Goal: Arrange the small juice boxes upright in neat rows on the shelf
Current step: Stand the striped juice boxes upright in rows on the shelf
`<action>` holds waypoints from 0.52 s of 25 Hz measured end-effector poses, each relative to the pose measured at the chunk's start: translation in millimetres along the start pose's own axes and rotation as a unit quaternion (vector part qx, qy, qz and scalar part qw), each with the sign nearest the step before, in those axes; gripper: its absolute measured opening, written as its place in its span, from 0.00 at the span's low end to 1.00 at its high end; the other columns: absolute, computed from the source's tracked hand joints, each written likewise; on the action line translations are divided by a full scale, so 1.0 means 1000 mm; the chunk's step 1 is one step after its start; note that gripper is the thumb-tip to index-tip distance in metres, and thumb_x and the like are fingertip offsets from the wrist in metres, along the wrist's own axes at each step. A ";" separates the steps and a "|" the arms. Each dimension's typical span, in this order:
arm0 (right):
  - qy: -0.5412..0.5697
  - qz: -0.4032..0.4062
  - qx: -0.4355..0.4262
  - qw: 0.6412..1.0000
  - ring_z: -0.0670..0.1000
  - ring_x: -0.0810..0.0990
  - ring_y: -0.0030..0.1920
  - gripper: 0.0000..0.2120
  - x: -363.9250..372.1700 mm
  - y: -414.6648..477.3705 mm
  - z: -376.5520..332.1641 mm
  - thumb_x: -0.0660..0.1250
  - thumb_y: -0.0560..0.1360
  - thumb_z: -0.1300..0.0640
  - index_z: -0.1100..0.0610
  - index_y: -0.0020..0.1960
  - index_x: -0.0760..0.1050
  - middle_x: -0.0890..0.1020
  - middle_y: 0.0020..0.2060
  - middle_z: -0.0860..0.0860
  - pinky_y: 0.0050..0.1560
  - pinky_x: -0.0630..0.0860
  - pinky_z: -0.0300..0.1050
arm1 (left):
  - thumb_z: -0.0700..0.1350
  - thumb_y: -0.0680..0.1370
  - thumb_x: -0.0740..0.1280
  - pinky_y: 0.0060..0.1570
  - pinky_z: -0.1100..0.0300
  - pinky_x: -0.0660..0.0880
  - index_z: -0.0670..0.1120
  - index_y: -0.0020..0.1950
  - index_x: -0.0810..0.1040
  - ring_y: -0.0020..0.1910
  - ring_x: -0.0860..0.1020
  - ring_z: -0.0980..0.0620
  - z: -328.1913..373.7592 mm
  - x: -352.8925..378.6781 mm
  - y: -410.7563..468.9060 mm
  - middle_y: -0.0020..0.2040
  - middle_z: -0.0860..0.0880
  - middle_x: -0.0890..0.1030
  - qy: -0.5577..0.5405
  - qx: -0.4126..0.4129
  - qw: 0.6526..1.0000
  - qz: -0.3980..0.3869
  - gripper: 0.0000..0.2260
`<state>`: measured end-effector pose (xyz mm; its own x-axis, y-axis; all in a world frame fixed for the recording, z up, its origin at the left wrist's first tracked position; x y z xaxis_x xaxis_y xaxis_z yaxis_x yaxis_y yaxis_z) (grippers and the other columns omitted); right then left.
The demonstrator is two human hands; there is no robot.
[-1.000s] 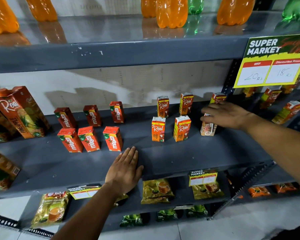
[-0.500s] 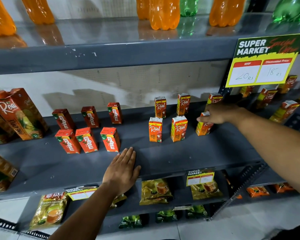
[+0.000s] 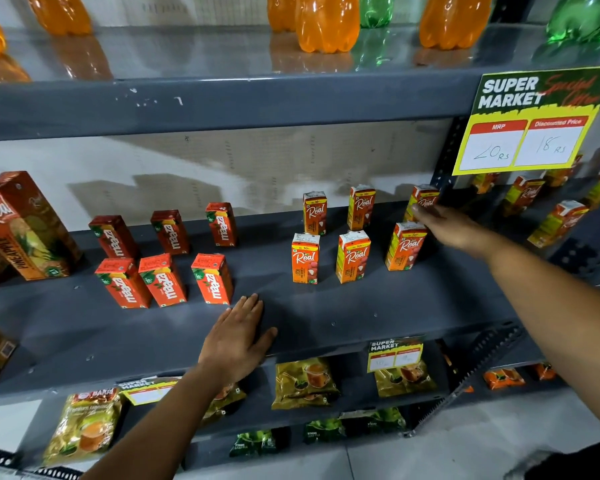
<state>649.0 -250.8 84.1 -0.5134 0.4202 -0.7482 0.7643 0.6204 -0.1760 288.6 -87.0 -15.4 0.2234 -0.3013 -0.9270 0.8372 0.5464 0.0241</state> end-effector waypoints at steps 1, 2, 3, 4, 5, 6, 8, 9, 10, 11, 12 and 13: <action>0.098 -0.011 0.021 0.995 0.59 0.69 0.69 0.23 0.004 -0.002 0.008 0.57 0.79 0.41 0.50 0.70 0.67 0.72 0.69 0.54 0.62 0.68 0.53 | 0.65 0.75 0.56 0.73 0.52 0.54 0.45 0.76 0.56 0.75 0.56 0.47 0.003 -0.005 0.005 0.77 0.45 0.59 -0.048 -0.015 0.999 0.008 0.36; 0.176 -0.019 0.035 0.984 0.58 0.69 0.69 0.20 0.008 -0.004 0.016 0.60 0.79 0.50 0.49 0.70 0.66 0.71 0.69 0.54 0.61 0.69 0.53 | 0.62 0.75 0.63 0.72 0.49 0.59 0.45 0.76 0.57 0.74 0.60 0.46 0.008 -0.010 0.012 0.76 0.45 0.62 -0.103 -0.033 0.994 0.015 0.36; 0.219 -0.026 0.040 0.974 0.58 0.70 0.68 0.22 0.012 -0.007 0.020 0.61 0.78 0.59 0.49 0.71 0.65 0.72 0.68 0.55 0.60 0.70 0.53 | 0.57 0.74 0.69 0.70 0.49 0.63 0.46 0.75 0.57 0.72 0.63 0.45 0.012 -0.011 0.022 0.75 0.45 0.64 -0.167 -0.048 0.985 0.012 0.37; 0.236 -0.028 0.040 0.971 0.56 0.72 0.65 0.27 0.017 -0.009 0.024 0.61 0.75 0.67 0.50 0.72 0.64 0.73 0.66 0.55 0.60 0.71 0.53 | 0.53 0.72 0.72 0.68 0.50 0.65 0.46 0.75 0.56 0.70 0.66 0.45 0.016 -0.011 0.032 0.73 0.46 0.66 -0.222 -0.062 0.973 -0.002 0.38; 0.229 -0.026 0.036 0.972 0.54 0.74 0.62 0.31 0.021 -0.011 0.026 0.60 0.74 0.72 0.51 0.72 0.63 0.75 0.63 0.54 0.59 0.72 0.52 | 0.50 0.70 0.75 0.67 0.50 0.66 0.47 0.75 0.56 0.70 0.66 0.45 0.018 -0.010 0.046 0.72 0.46 0.66 -0.266 -0.070 0.961 -0.014 0.40; 0.221 -0.027 0.032 0.974 0.53 0.75 0.59 0.32 0.025 -0.015 0.026 0.59 0.73 0.75 0.52 0.72 0.62 0.77 0.59 0.53 0.57 0.73 0.51 | 0.49 0.69 0.76 0.68 0.48 0.65 0.48 0.76 0.55 0.70 0.66 0.45 0.018 -0.007 0.061 0.73 0.47 0.66 -0.294 -0.081 0.952 -0.032 0.43; 0.212 -0.039 0.028 0.976 0.51 0.78 0.52 0.33 0.034 -0.016 0.029 0.60 0.72 0.78 0.55 0.71 0.64 0.80 0.52 0.52 0.52 0.75 0.48 | 0.52 0.64 0.80 0.67 0.46 0.67 0.50 0.75 0.57 0.69 0.68 0.46 0.020 -0.004 0.087 0.72 0.49 0.68 -0.336 -0.083 0.937 -0.042 0.46; 0.195 -0.037 0.019 0.980 0.50 0.78 0.51 0.32 0.037 -0.015 0.030 0.61 0.71 0.78 0.57 0.71 0.65 0.80 0.51 0.52 0.51 0.76 0.48 | 0.52 0.61 0.81 0.65 0.48 0.70 0.49 0.73 0.61 0.66 0.71 0.49 0.022 -0.001 0.098 0.69 0.50 0.72 -0.355 -0.071 0.931 -0.039 0.46; 0.176 -0.032 0.010 0.984 0.51 0.79 0.51 0.31 0.038 -0.012 0.031 0.64 0.70 0.77 0.59 0.70 0.67 0.81 0.52 0.54 0.53 0.76 0.49 | 0.50 0.60 0.82 0.62 0.54 0.72 0.48 0.70 0.64 0.61 0.74 0.53 0.027 0.000 0.106 0.64 0.53 0.75 -0.369 -0.063 0.926 -0.040 0.43; 0.156 -0.031 0.004 0.987 0.52 0.78 0.53 0.29 0.040 -0.011 0.030 0.66 0.70 0.76 0.60 0.69 0.68 0.81 0.53 0.55 0.57 0.75 0.51 | 0.47 0.61 0.82 0.58 0.59 0.73 0.48 0.67 0.66 0.57 0.75 0.55 0.033 -0.001 0.112 0.60 0.54 0.76 -0.383 -0.056 0.921 -0.040 0.39; 0.148 -0.032 0.004 0.988 0.53 0.78 0.55 0.28 0.041 -0.009 0.030 0.68 0.70 0.75 0.61 0.67 0.70 0.80 0.54 0.56 0.60 0.74 0.50 | 0.44 0.61 0.81 0.56 0.61 0.72 0.49 0.67 0.67 0.55 0.75 0.55 0.037 -0.002 0.118 0.58 0.55 0.76 -0.393 -0.059 0.917 -0.039 0.38; 0.144 -0.036 0.005 0.989 0.53 0.78 0.56 0.27 0.043 -0.009 0.029 0.70 0.70 0.73 0.62 0.66 0.71 0.80 0.55 0.57 0.62 0.72 0.50 | 0.42 0.62 0.81 0.54 0.62 0.72 0.48 0.67 0.68 0.54 0.75 0.55 0.040 -0.002 0.122 0.57 0.53 0.76 -0.405 -0.060 0.912 -0.032 0.38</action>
<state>631.5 -257.8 35.1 -0.6552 0.5468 -0.5212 0.7246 0.6499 -0.2291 410.4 -51.4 4.2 0.5111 -0.7877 -0.3438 0.8121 0.5736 -0.1069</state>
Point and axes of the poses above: each hand's wrist, its own y-axis towards the middle knuckle, its own x-axis out of the palm, z = x × y, the point moved 8 cm from there along y, towards the middle knuckle
